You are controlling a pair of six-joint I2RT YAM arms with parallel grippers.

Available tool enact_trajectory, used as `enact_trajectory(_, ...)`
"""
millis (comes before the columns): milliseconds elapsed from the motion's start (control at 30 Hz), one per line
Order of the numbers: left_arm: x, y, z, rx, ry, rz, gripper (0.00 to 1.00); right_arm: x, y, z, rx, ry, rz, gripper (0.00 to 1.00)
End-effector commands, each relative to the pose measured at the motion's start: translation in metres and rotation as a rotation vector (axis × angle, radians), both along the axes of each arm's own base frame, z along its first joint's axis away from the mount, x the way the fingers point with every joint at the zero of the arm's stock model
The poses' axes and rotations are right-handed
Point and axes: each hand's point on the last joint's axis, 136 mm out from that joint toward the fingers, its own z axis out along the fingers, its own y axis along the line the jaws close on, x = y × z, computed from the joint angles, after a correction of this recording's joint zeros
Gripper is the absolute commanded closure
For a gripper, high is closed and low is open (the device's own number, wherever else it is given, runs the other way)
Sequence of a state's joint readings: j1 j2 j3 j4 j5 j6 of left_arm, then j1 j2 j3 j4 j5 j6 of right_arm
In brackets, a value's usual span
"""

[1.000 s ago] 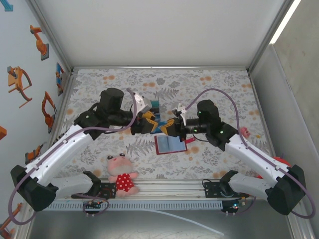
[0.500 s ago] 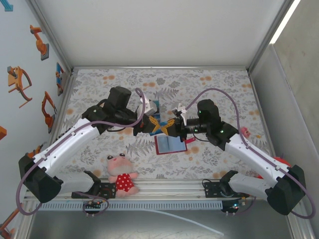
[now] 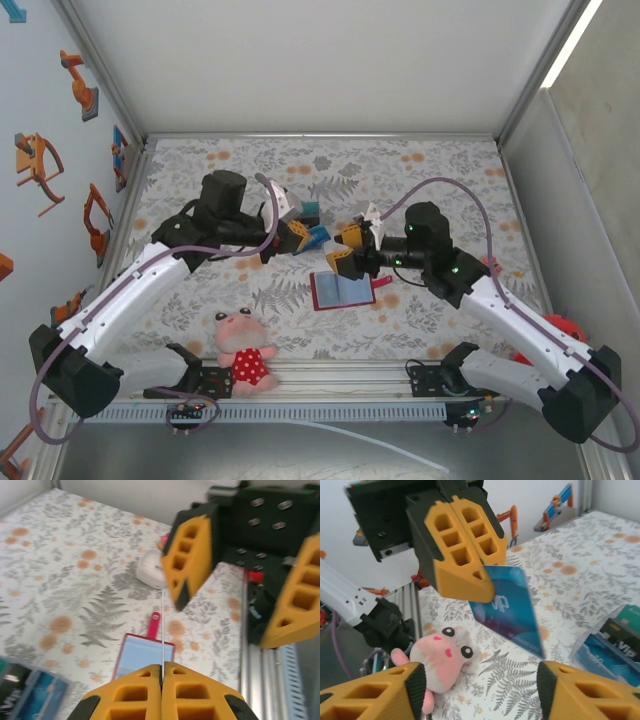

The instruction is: Take the credit cards out of the card holder

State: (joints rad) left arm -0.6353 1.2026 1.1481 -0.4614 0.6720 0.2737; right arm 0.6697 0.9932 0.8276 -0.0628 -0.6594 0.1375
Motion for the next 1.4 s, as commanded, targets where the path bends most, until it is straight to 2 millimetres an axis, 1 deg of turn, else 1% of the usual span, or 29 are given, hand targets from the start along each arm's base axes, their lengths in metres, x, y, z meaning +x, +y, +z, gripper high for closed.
enact_trajectory(0,0.027,0.004,-0.008,0.034,-0.096,0.026,1.00,0.012,-0.011,0.007,-0.004,-0.043,-0.111,0.32)
enact_trajectory(67,0.040,0.006,-0.016,0.068,-0.103,0.023,1.00,0.017,-0.017,0.008,-0.007,-0.048,-0.164,0.22)
enact_trajectory(133,0.054,0.007,-0.025,0.098,-0.108,0.023,1.00,0.022,-0.024,0.008,-0.013,-0.051,-0.220,0.17)
enact_trajectory(200,0.069,0.007,-0.036,0.126,-0.109,0.023,1.00,0.029,-0.031,0.007,-0.029,-0.049,-0.284,0.16)
enact_trajectory(267,0.082,0.007,-0.049,0.163,-0.115,0.014,1.00,0.040,-0.043,0.002,-0.060,-0.036,-0.380,0.16)
enact_trajectory(367,0.096,0.003,-0.063,0.199,-0.133,-0.005,1.00,0.060,-0.064,-0.016,-0.146,-0.010,-0.545,0.13)
enact_trajectory(433,0.102,0.002,-0.073,0.218,-0.162,-0.030,1.00,0.070,-0.075,-0.028,-0.197,0.011,-0.631,0.13)
enact_trajectory(633,0.120,0.005,-0.104,0.311,-0.217,-0.062,1.00,0.080,-0.088,-0.051,-0.271,0.071,-0.727,0.13)
enact_trajectory(767,0.125,0.005,-0.127,0.357,-0.230,-0.091,1.00,0.086,-0.098,-0.066,-0.329,0.101,-0.797,0.13)
enact_trajectory(933,0.121,0.006,-0.150,0.386,-0.249,-0.152,1.00,0.088,-0.099,-0.073,-0.346,0.122,-0.812,0.13)
enact_trajectory(1133,0.126,0.008,-0.166,0.445,-0.229,-0.190,1.00,0.089,-0.100,-0.075,-0.353,0.134,-0.823,0.13)
enact_trajectory(1367,0.128,0.006,-0.180,0.457,-0.203,-0.222,1.00,0.089,-0.102,-0.079,-0.354,0.146,-0.833,0.13)
